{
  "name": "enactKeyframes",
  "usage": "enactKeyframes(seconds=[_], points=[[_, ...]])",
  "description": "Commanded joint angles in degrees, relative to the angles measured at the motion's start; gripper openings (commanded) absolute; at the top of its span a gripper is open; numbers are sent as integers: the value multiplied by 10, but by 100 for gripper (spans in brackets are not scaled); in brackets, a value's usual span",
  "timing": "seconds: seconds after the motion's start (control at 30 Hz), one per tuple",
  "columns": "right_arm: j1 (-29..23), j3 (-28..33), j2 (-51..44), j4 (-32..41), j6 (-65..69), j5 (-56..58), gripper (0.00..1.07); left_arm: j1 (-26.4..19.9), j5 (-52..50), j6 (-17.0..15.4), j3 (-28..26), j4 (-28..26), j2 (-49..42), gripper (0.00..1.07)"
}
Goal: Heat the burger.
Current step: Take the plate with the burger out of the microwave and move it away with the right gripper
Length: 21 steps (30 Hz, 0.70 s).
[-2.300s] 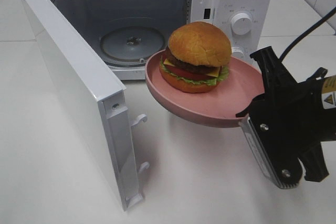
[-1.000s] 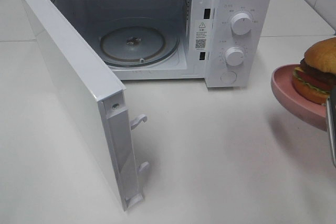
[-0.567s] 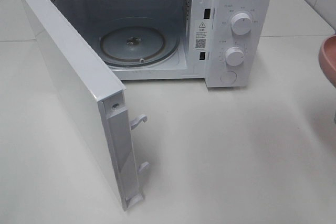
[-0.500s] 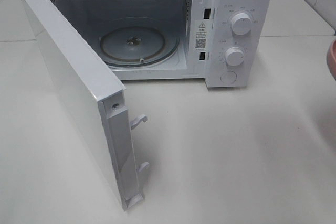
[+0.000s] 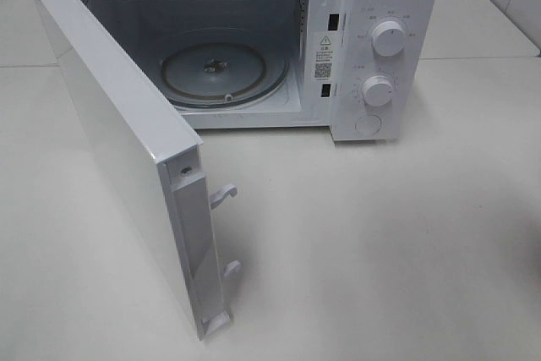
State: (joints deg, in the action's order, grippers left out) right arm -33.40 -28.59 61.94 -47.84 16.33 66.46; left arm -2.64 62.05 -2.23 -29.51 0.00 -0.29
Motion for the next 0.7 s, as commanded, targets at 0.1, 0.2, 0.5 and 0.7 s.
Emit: enactKeyframes(seconds=[0.1, 0.2, 0.5, 0.7], points=[[2, -5, 37, -32, 80, 28, 7, -1, -9, -1, 0, 0, -7, 98], [2, -5, 67, -31, 140, 28, 7, -1, -9, -1, 0, 0, -7, 98], [2, -5, 142, -28, 230, 26, 8, -1, -9, -1, 0, 0, -7, 98], [2, -5, 208, -20, 318, -3, 8, -1, -9, -1, 0, 0, -7, 98]])
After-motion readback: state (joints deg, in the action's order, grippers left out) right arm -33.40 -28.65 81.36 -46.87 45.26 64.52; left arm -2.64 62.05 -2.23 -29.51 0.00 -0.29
